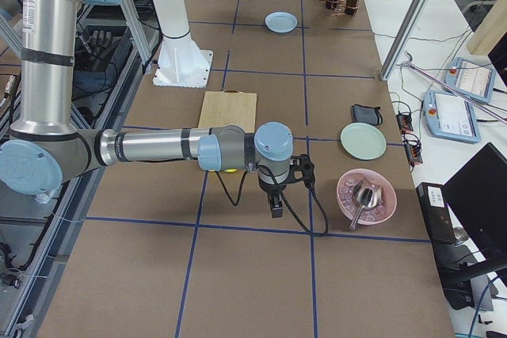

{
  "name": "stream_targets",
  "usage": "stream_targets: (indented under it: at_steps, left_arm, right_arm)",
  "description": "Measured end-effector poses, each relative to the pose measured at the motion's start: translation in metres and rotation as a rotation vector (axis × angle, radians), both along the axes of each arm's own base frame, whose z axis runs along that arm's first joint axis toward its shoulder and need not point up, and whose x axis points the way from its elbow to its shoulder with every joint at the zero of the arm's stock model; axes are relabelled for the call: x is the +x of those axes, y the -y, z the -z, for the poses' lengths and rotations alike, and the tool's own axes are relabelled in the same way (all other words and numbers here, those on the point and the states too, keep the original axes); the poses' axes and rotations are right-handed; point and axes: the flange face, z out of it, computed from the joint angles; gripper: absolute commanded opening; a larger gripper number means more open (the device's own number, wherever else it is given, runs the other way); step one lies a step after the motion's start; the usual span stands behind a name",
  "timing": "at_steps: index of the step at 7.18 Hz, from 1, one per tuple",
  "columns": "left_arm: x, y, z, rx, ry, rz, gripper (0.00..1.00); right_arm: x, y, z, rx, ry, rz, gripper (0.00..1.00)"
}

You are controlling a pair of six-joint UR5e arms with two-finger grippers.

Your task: Pick orange to plate

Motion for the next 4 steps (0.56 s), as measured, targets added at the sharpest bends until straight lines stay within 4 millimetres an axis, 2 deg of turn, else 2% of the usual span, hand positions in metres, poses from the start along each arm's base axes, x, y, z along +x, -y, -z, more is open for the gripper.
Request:
stream_targets:
  at_steps: [2,4]
  left_arm:
    - [0.005,0.025,0.034,0.073,-0.003,-0.008,1.0]
    - [0.007,0.046,0.068,0.231,-0.007,-0.014,1.0]
  right_arm:
    - [-0.002,0.002,0.012,0.012,0.017,-0.006,1.0]
    - [-0.003,0.002,0.013,0.011,0.019,-0.007,1.0]
